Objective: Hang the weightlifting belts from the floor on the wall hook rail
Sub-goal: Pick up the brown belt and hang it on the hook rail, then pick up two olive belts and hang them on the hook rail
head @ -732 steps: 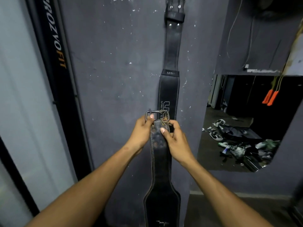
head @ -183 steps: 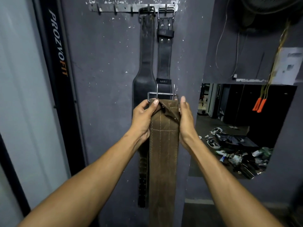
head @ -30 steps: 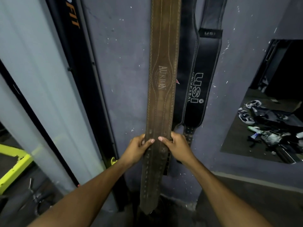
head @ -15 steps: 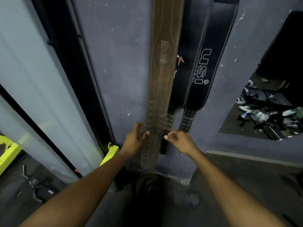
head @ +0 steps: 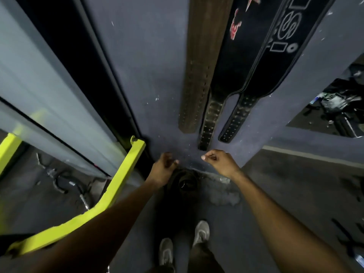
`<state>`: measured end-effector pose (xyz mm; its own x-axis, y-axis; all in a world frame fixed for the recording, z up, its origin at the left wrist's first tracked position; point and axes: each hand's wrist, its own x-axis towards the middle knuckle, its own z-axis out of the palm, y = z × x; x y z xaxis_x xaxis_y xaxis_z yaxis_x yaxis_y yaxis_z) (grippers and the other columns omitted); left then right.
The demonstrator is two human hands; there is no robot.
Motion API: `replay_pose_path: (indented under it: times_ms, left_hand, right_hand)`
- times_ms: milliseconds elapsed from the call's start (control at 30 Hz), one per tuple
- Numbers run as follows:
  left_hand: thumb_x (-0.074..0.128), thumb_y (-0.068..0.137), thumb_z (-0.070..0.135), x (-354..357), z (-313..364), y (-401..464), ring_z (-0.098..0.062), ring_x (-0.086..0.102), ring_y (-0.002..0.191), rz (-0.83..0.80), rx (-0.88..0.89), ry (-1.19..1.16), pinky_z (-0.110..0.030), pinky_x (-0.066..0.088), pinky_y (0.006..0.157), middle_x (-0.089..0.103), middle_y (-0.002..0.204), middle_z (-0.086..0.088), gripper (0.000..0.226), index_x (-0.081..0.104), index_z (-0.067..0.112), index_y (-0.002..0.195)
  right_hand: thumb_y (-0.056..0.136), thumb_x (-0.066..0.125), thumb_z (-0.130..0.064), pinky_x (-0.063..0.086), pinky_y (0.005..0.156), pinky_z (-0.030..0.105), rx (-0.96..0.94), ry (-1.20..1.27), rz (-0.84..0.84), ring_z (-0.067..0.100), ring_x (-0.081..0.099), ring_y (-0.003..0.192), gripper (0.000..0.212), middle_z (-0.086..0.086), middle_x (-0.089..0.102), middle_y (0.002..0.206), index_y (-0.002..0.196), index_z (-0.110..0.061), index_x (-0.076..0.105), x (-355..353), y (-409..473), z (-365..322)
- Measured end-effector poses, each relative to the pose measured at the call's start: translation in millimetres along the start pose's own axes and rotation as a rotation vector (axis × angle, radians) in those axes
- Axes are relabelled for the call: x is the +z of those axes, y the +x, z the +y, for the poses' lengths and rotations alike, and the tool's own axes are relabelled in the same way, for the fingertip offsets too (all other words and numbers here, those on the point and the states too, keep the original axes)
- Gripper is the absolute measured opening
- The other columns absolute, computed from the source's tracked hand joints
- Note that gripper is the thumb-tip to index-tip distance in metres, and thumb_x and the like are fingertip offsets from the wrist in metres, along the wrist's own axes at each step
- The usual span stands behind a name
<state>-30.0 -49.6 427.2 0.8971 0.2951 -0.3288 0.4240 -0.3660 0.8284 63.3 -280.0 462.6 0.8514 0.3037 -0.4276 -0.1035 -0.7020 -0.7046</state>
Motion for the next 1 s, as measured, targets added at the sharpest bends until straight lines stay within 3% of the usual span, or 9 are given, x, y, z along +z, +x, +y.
replay_pose_path:
  times_ms: [133, 233, 333, 500, 633, 733, 833, 900, 1000]
  left_hand:
    - [0.069, 0.098, 0.028, 18.6, -22.6, 2.0, -0.022, 0.067, 0.118, 0.019, -0.146, -0.02, -0.03, 0.05, 0.093, 0.072, 0.125, -0.011, 0.039, 0.058, 0.008, 0.13]
    - [0.067, 0.099, 0.018, 35.1, -41.1, 9.4, -0.039, 0.065, 0.12, 0.042, -0.224, 0.018, -0.05, 0.052, 0.1, 0.069, 0.124, -0.025, 0.037, 0.058, -0.003, 0.128]
    - [0.068, 0.098, 0.014, 49.5, -61.4, 19.6, -0.046, 0.064, 0.12, 0.062, -0.335, -0.008, -0.057, 0.051, 0.1, 0.065, 0.125, -0.032, 0.037, 0.057, -0.007, 0.126]
    - [0.066, 0.1, 0.03, 75.4, -101.2, 38.6, -0.034, 0.067, 0.115, 0.038, -0.459, -0.088, -0.049, 0.054, 0.1, 0.07, 0.121, -0.017, 0.026, 0.058, 0.017, 0.121]
    - [0.067, 0.098, 0.036, 99.8, -147.1, 70.0, -0.022, 0.067, 0.112, -0.01, -0.535, -0.131, -0.032, 0.05, 0.089, 0.068, 0.105, 0.008, 0.018, 0.056, 0.033, 0.111]
    - [0.067, 0.097, 0.038, 122.9, -195.1, 101.3, -0.025, 0.068, 0.107, -0.016, -0.583, -0.127, -0.032, 0.05, 0.086, 0.066, 0.102, 0.005, 0.011, 0.056, 0.037, 0.094]
    - [0.069, 0.093, 0.035, 151.7, -249.1, 132.3, -0.034, 0.066, 0.114, -0.039, -0.603, -0.166, -0.045, 0.054, 0.097, 0.069, 0.115, -0.015, 0.016, 0.057, 0.03, 0.101]
    - [0.069, 0.087, 0.032, 172.7, -283.9, 151.0, -0.036, 0.065, 0.118, -0.062, -0.619, -0.168, -0.049, 0.051, 0.1, 0.067, 0.125, -0.026, 0.039, 0.059, 0.011, 0.118]
    - [0.072, 0.092, 0.021, 207.6, -346.2, 178.9, -0.027, 0.065, 0.106, -0.091, -0.638, -0.133, -0.028, 0.047, 0.083, 0.07, 0.117, -0.024, 0.039, 0.065, -0.004, 0.12]
  right_hand:
    - [0.099, 0.07, -0.039, 0.052, 0.089, 0.027, 0.015, -0.02, -0.093, 0.021, 0.071, 0.105, 0.032, 0.006, 0.078, 0.11, 0.11, -0.01, 0.076, 10.1, 29.6, 19.2]
    - [0.1, 0.068, -0.038, 0.054, 0.092, 0.032, 0.026, -0.055, -0.179, 0.023, 0.072, 0.104, 0.033, 0.009, 0.078, 0.108, 0.111, -0.007, 0.075, 21.8, 52.3, 38.0]
    - [0.101, 0.067, -0.034, 0.05, 0.086, 0.031, 0.049, -0.09, -0.248, 0.027, 0.071, 0.104, 0.034, 0.015, 0.077, 0.106, 0.11, -0.001, 0.073, 38.7, 76.6, 57.8]
    - [0.103, 0.064, -0.032, 0.043, 0.076, 0.029, 0.114, -0.092, -0.336, 0.03, 0.068, 0.102, 0.033, 0.019, 0.075, 0.104, 0.11, -0.001, 0.072, 75.1, 112.8, 92.6]
    - [0.103, 0.063, -0.033, 0.042, 0.07, 0.026, 0.183, -0.104, -0.367, 0.025, 0.066, 0.098, 0.032, 0.013, 0.073, 0.1, 0.112, -0.004, 0.071, 114.3, 147.8, 132.8]
    - [0.102, 0.064, -0.038, 0.04, 0.065, 0.022, 0.225, -0.132, -0.371, 0.017, 0.065, 0.095, 0.031, 0.008, 0.075, 0.1, 0.113, -0.01, 0.072, 154.5, 178.5, 174.3]
    - [0.102, 0.064, -0.039, 0.04, 0.069, 0.022, 0.261, -0.164, -0.4, 0.013, 0.064, 0.094, 0.03, 0.008, 0.078, 0.107, 0.113, -0.012, 0.072, 202.5, 212.3, 224.5]
    - [0.101, 0.066, -0.038, 0.038, 0.066, 0.02, 0.277, -0.19, -0.4, 0.014, 0.065, 0.093, 0.03, 0.009, 0.078, 0.106, 0.112, -0.011, 0.073, 236.6, 235.9, 260.4]
    - [0.101, 0.067, -0.03, 0.033, 0.063, 0.015, 0.296, -0.215, -0.403, 0.014, 0.062, 0.09, 0.029, 0.015, 0.077, 0.107, 0.113, -0.004, 0.072, 288.9, 270.9, 313.2]
